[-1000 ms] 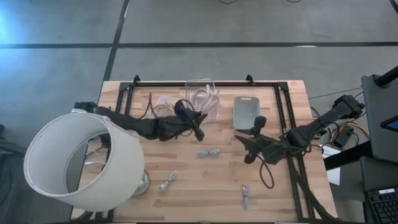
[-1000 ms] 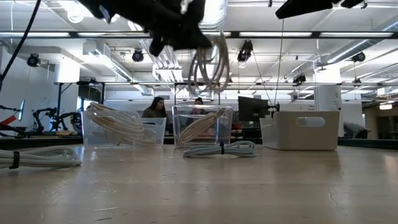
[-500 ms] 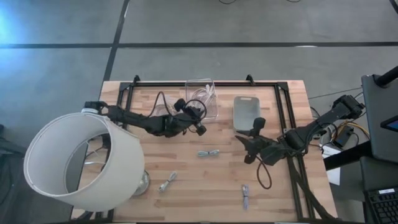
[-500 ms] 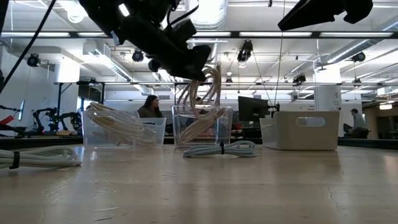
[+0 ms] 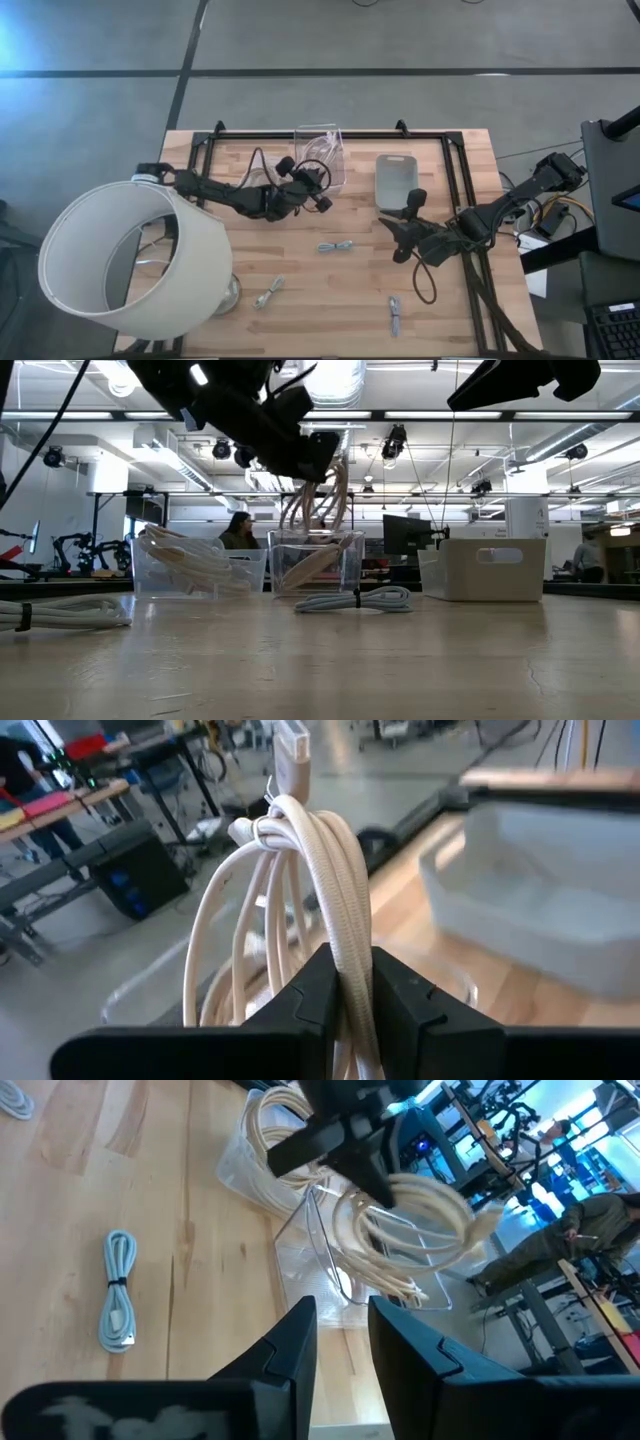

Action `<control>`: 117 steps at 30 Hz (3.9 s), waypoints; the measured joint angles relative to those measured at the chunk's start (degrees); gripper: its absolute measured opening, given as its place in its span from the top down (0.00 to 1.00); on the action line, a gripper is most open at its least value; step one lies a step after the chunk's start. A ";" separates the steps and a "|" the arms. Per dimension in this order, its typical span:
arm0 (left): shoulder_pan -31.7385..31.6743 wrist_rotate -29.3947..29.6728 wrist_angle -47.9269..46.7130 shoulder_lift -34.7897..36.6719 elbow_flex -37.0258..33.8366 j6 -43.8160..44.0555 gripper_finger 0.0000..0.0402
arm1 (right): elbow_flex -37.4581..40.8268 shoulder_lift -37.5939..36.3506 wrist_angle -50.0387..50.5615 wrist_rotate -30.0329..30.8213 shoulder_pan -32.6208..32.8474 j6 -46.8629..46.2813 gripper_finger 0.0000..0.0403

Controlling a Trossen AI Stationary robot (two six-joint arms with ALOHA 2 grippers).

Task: Pick & Place USB Port
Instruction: Put the brown USB cable into the transparent bin, then put the blue USB cable into the gray bin

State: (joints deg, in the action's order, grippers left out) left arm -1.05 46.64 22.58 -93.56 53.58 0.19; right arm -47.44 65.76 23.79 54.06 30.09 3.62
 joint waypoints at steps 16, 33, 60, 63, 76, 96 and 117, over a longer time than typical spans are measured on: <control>-2.67 2.84 -3.42 -3.06 -0.28 -3.15 0.89 | 0.00 0.00 0.02 0.00 0.00 0.00 0.82; -2.92 -10.32 -0.73 -3.06 0.55 -4.83 0.88 | 0.00 0.00 0.02 0.00 -0.15 0.00 0.80; -3.96 -16.61 -5.60 -3.04 0.60 -3.00 0.53 | 0.85 0.00 0.00 -0.02 -0.13 0.00 0.78; -4.00 -15.27 -5.12 -3.02 1.13 -3.02 0.52 | 0.87 0.00 0.00 -0.02 -0.13 0.00 0.80; -3.25 -17.70 -3.60 -2.91 1.38 -1.70 0.52 | 1.15 0.01 -0.04 -0.15 -0.09 -1.60 0.75; 8.39 -22.83 -5.00 -1.27 1.68 -1.37 0.52 | 2.14 0.04 -1.59 -16.15 -2.85 -9.67 0.59; 11.55 -22.67 -30.83 8.09 1.51 12.86 0.52 | 9.26 11.18 -27.19 -37.28 -14.07 -6.35 0.59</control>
State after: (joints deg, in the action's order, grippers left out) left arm 10.50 23.97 -8.24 -85.47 55.09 13.05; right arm -38.18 76.94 -3.40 16.79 16.01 -2.74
